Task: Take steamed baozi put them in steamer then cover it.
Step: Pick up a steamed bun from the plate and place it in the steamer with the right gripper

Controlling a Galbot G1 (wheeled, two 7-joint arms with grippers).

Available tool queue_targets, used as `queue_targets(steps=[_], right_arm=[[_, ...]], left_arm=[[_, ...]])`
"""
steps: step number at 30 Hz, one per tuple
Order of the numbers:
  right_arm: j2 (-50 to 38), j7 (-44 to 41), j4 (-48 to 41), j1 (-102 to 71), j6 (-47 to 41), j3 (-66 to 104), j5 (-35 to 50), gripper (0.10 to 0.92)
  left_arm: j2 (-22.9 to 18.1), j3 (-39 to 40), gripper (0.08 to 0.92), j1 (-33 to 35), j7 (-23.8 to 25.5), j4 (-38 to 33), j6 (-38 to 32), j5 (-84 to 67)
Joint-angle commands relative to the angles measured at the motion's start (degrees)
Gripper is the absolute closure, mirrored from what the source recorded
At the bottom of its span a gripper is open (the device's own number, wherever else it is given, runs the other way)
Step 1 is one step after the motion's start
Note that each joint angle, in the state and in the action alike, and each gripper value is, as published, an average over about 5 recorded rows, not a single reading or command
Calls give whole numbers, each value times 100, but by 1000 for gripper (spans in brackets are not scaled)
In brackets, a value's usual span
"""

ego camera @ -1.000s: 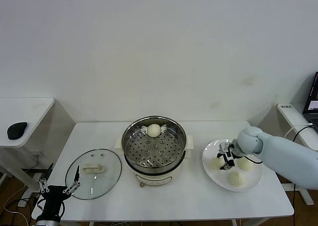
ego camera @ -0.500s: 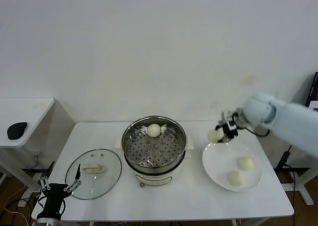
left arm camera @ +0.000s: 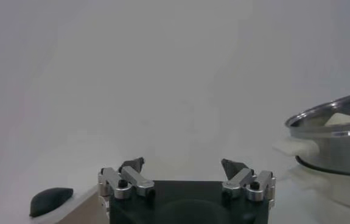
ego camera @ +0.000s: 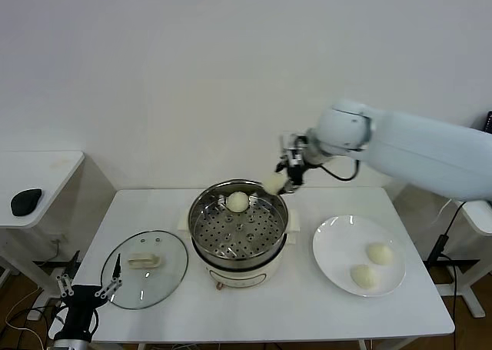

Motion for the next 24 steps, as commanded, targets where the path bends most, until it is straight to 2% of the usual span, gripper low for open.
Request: queue_targets(steps=[1,10,24], right_arm=[[1715,400,-803,-551,-626,-28,506,448],[2357,538,-1497,-982,-635,-101,375,448],[2330,527,-1700,-1199,-639,-74,205,448]], left_arm=[[-3,-132,177,43,7,-7,-15,-70],[-12,-213,177,48,20,55,-81,-168],[-14,-195,177,-5,37,153,-108,-198]])
